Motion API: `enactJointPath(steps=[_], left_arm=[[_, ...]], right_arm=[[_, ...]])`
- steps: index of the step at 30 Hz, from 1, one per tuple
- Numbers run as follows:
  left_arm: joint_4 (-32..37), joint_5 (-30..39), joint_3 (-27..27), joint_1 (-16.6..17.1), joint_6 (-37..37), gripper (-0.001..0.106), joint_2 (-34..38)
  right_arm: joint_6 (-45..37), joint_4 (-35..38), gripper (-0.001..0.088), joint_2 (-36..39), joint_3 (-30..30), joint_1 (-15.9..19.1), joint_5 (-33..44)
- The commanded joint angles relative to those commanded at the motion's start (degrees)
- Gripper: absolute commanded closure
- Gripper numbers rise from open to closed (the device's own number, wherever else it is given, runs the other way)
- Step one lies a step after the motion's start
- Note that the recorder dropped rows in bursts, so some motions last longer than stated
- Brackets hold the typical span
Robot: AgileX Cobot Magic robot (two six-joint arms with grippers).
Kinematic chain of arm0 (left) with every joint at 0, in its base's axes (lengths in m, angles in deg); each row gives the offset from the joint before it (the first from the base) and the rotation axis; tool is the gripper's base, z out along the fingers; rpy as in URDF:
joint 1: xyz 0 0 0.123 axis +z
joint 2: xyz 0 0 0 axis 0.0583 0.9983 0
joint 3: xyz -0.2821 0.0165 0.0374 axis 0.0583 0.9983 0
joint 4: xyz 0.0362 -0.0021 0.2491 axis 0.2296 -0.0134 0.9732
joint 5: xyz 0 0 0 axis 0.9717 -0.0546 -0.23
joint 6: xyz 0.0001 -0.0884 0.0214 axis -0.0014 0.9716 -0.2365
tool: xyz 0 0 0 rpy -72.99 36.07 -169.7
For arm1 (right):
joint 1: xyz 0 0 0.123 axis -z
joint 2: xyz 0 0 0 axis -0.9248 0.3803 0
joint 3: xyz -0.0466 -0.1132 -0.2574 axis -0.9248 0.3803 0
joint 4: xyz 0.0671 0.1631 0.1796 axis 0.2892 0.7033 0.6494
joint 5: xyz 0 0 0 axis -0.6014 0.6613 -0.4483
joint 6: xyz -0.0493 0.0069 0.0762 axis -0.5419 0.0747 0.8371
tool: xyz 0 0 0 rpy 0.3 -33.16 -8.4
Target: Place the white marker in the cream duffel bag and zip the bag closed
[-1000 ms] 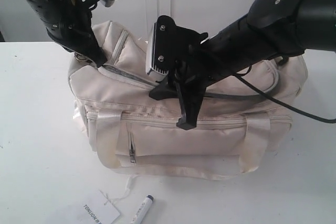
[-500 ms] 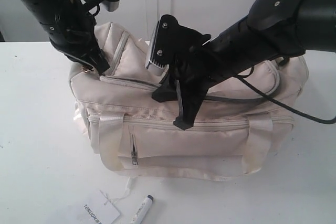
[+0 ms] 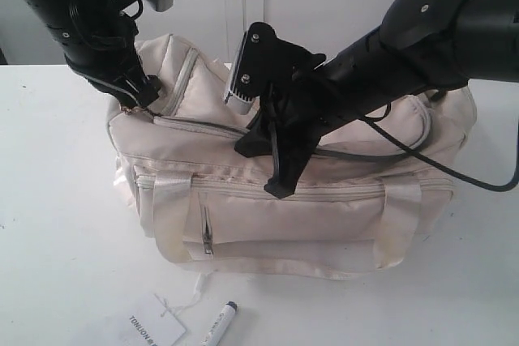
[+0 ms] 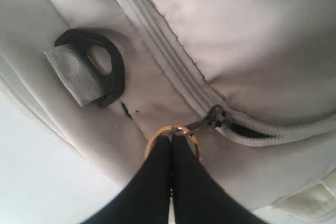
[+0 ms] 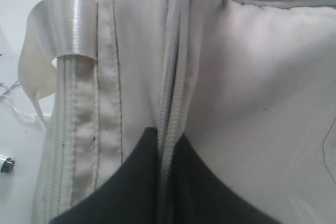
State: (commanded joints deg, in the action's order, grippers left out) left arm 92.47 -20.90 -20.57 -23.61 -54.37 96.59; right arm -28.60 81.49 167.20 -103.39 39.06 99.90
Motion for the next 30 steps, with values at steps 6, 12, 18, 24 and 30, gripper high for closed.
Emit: enactJointPath(steps=[6,12,18,24,30], left_arm=[[0.7,-0.1,0.0,0.0,0.0,0.058,0.0],[0.7,0.1,-0.1,0.0,-0.1,0.05,-0.7],[0.7,0.2,-0.1,0.0,-2.1,0.05,-3.0],[-4.5,1.4,-0.1,0.0,-11.8,0.05,-4.7],[-15.1,2.0,0.0,0.0,-25.1,0.05,-4.7]], right_arm=[[0.0,0.0,0.0574,0.0,0.0,0.0,0.0],[2.5,0.0,0.0432,-1.2,0.0,0.0,-0.3],[10.1,-0.2,0.0403,-5.3,-0.1,0.0,-1.4],[21.0,-3.6,0.0403,-8.7,-0.1,0.0,-0.9],[27.7,-9.0,0.0403,-11.4,-0.1,0.0,6.8]])
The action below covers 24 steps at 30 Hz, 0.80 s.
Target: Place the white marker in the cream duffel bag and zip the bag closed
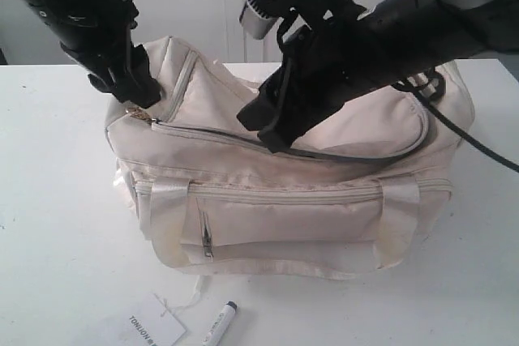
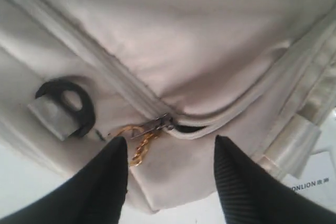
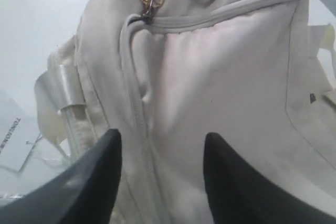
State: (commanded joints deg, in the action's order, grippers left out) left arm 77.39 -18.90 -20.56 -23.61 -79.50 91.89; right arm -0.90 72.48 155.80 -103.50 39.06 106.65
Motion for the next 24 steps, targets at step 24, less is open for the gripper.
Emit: enactJointPath(steps=[24], left_arm=[[-18.0,-4.5,0.0,-2.3,-31.6,0.05,6.8]], right_arm=[[7.8,-12.0,0.0403,-2.6,0.0,0.0,15.2]])
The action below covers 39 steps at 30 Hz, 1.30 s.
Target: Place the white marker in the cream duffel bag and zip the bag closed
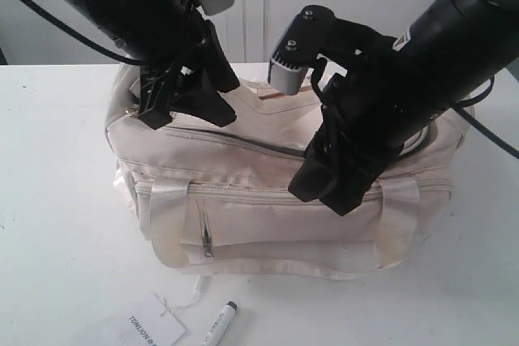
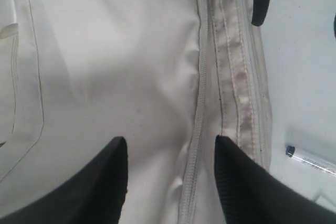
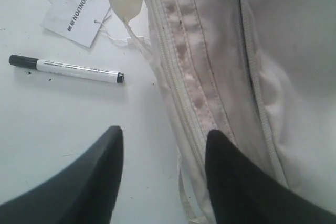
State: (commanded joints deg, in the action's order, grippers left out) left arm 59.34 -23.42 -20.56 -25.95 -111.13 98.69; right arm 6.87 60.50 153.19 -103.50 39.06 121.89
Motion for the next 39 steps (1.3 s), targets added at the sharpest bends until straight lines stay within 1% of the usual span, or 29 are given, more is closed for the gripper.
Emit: enactJointPath(steps=[7,13,16,20,23,25,27,31,34,35,39], left_arm=[[0.1,-1.8,0.0,0.0,-1.0,0.05,1.6],[-0.9,2.1,0.0,0.0,-1.4,0.05,1.5],[-0.9,2.7,0.0,0.0,-1.4,0.05,1.5],[-0.9,1.6,0.0,0.0,-2.7,0.05,1.6],[-0.5,-1.6,0.1,0.0,-2.9,0.05,1.8],[-0.4,-1.9,0.1,0.0,-2.9,0.05,2.3],[-0.5,-0.7,0.1,0.0,-2.9,0.05,2.3],[-2.5,1.8,0.0,0.0,-4.6,0.05,1.5],[-9.2,2.0,0.0,0.0,-8.0,0.05,0.8],[-10.1,1.8,0.0,0.0,-8.7,0.05,1.0],[-10.6,1.7,0.2,0.0,-9.3,0.05,2.0]], right_arm=[[0.0,0.0,0.0403,0.0,0.0,0.0,-0.1],[0.0,0.0,0.0403,0.0,0.0,0.0,-0.6],[0.0,0.0,0.0403,0.0,0.0,0.0,-0.9],[0.0,0.0,0.0403,0.0,0.0,0.0,-1.1],[0.0,0.0,0.0403,0.0,0.0,0.0,-1.1],[0.0,0.0,0.0403,0.0,0.0,0.0,-1.1],[0.0,0.0,0.0403,0.0,0.0,0.0,-1.1],[0.0,0.0,0.0403,0.0,0.0,0.0,-1.2],[0.0,0.0,0.0403,0.0,0.0,0.0,-1.4],[0.0,0.0,0.0403,0.0,0.0,0.0,-1.4],[0.0,0.0,0.0403,0.0,0.0,0.0,-1.4]])
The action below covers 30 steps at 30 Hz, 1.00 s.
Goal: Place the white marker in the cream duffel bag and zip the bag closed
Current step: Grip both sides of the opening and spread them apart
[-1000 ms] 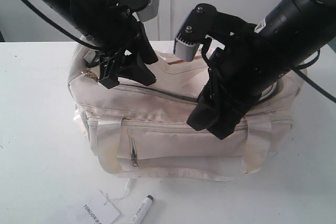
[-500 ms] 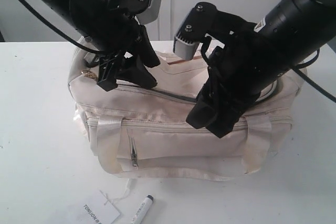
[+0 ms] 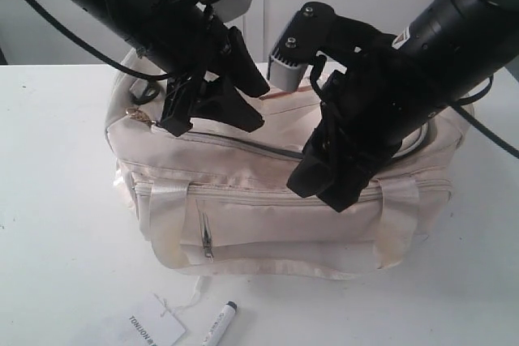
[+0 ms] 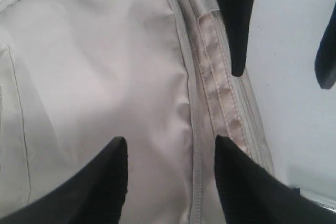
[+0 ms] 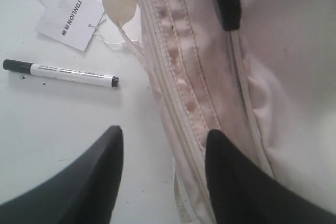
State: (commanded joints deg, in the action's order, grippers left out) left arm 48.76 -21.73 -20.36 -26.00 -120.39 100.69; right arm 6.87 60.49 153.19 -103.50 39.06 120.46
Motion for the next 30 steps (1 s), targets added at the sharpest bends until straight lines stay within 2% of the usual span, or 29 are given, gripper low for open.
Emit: enactJointPath(steps=[9,15,23,30], left_arm=[[0.0,-0.2,0.0,0.0,-3.2,0.05,2.9],[0.4,-3.6,0.0,0.0,-3.7,0.05,3.0],[2.3,-1.1,0.0,0.0,-3.7,0.05,3.0],[8.8,-3.3,0.0,0.0,-3.1,0.05,3.0]], right_arm=[[0.0,0.0,0.0403,0.0,0.0,0.0,0.0],[0.0,0.0,0.0403,0.0,0.0,0.0,0.0],[0.0,0.0,0.0403,0.0,0.0,0.0,0.0],[0.0,0.0,0.0403,0.0,0.0,0.0,0.0]])
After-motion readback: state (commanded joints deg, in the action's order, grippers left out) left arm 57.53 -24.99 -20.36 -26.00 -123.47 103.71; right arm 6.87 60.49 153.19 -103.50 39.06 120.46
